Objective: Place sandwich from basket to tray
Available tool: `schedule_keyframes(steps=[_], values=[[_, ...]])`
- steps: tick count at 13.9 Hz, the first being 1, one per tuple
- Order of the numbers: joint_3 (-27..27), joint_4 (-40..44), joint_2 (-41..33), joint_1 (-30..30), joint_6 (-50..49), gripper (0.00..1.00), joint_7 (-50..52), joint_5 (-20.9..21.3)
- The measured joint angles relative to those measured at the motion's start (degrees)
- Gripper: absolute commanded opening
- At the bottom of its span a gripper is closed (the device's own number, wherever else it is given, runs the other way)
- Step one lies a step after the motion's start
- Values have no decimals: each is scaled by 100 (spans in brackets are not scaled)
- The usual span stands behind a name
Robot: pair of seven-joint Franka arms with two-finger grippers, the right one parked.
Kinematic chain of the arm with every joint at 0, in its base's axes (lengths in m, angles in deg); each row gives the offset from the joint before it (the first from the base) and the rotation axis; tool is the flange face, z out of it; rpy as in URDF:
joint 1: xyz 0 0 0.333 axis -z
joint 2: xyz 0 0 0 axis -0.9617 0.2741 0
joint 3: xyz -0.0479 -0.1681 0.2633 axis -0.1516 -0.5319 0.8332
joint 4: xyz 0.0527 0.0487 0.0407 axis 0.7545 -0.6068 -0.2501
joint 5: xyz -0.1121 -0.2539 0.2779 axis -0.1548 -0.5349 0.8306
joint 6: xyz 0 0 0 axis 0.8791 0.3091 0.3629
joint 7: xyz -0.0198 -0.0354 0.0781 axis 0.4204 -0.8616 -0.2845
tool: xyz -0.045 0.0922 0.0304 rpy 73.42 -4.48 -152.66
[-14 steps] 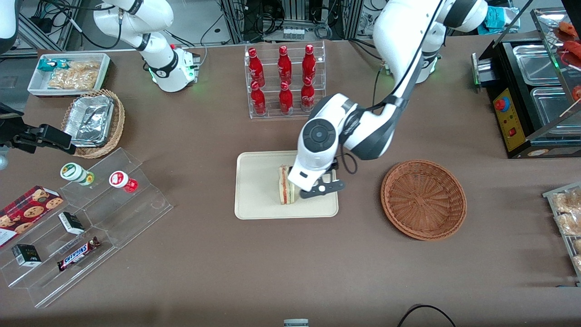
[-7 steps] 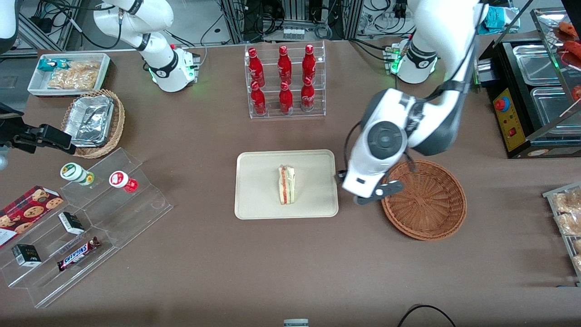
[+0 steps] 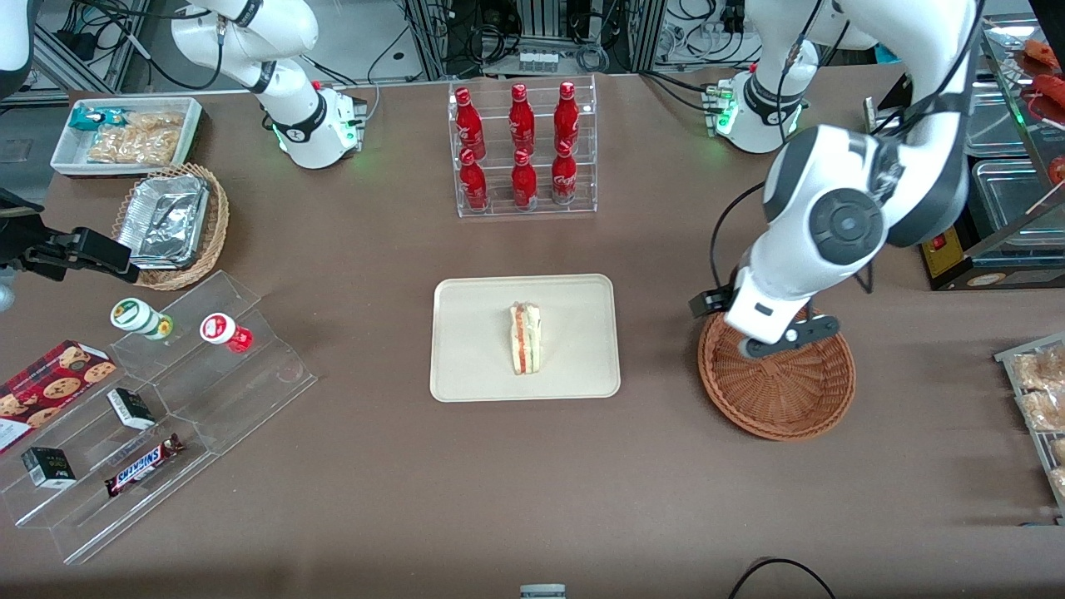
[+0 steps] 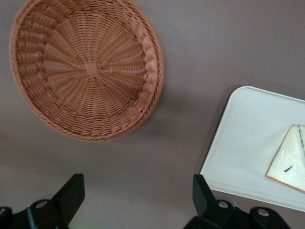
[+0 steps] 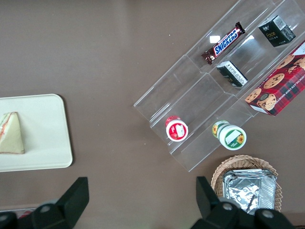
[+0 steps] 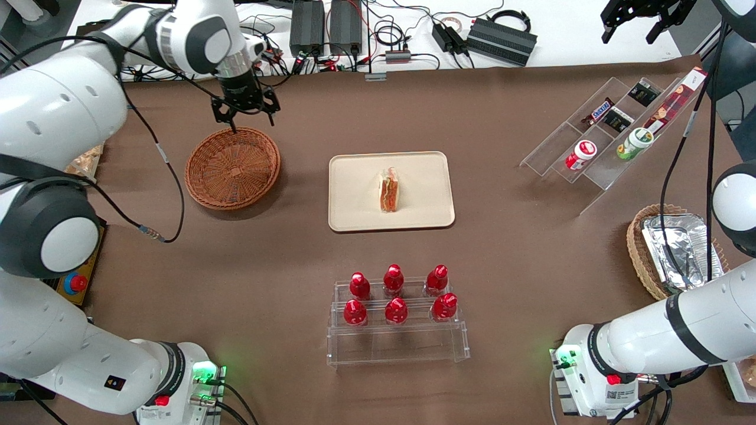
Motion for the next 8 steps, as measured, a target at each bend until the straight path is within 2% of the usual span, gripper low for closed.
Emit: schedule_keyframes(steps=[5,8], values=[[-517,-10,-653,-1248,-663,100,-1326,33],[-563,-21,-903,-1569,-884,100,-2017,53]])
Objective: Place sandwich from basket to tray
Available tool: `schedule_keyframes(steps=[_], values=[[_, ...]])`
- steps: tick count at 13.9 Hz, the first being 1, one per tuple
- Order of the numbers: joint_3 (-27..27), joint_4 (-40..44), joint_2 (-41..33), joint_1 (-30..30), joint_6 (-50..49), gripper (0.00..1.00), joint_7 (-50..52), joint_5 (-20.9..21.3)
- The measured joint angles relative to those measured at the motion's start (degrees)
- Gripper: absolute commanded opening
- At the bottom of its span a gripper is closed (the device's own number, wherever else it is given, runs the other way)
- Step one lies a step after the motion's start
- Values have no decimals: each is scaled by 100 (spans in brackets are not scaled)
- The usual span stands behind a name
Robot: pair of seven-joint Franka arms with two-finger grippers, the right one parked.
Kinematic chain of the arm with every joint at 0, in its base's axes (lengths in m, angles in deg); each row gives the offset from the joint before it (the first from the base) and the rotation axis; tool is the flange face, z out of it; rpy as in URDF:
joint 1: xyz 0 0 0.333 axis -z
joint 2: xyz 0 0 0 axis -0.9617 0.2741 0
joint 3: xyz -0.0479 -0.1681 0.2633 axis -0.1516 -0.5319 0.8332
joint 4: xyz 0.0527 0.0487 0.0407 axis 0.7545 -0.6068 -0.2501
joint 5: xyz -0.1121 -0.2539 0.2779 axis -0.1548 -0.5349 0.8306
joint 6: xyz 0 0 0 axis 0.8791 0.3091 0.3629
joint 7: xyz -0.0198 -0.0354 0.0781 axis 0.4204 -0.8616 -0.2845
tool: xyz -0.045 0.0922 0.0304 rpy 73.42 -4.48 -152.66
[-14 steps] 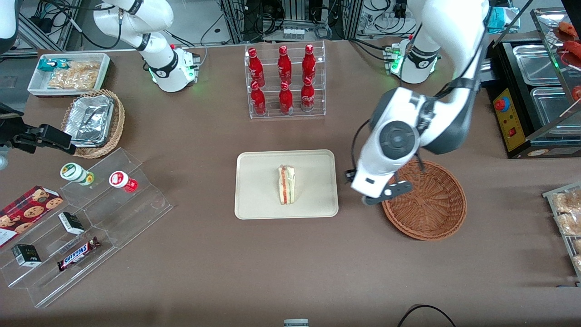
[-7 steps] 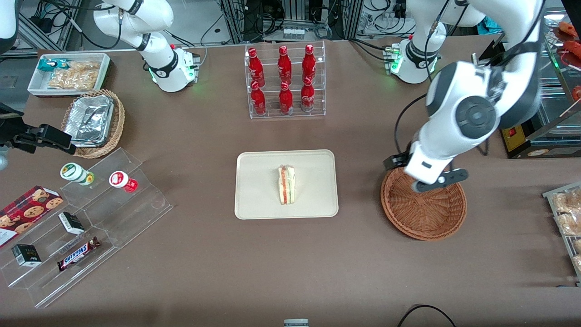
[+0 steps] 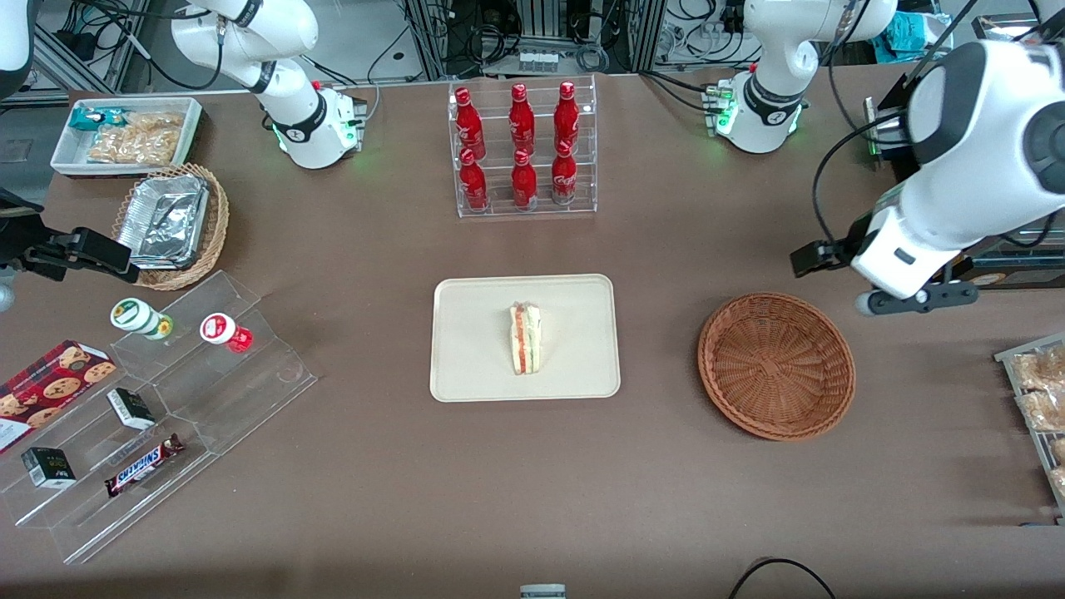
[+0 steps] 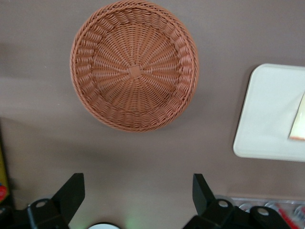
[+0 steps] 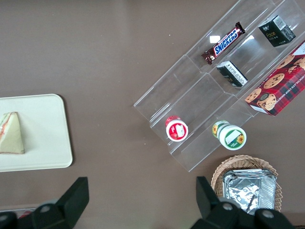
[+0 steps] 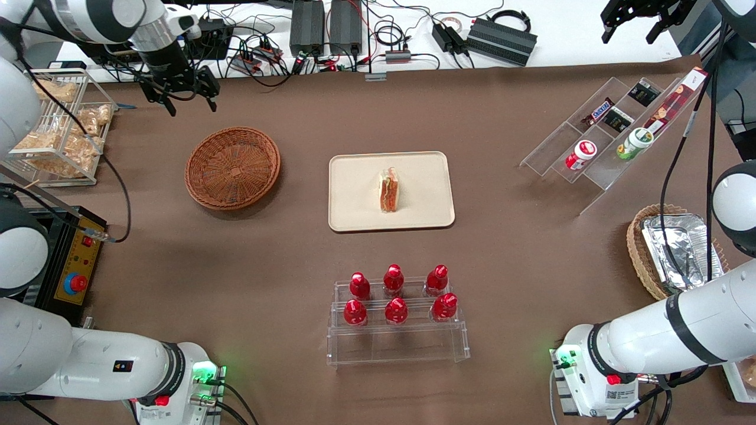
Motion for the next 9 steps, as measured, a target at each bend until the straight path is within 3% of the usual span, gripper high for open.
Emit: schedule_keyframes(steps=[4,9], values=[[-27,105,-352,-318,-305,100,-619,383],[-53,466,-467,-693,-453,100,-944,426]])
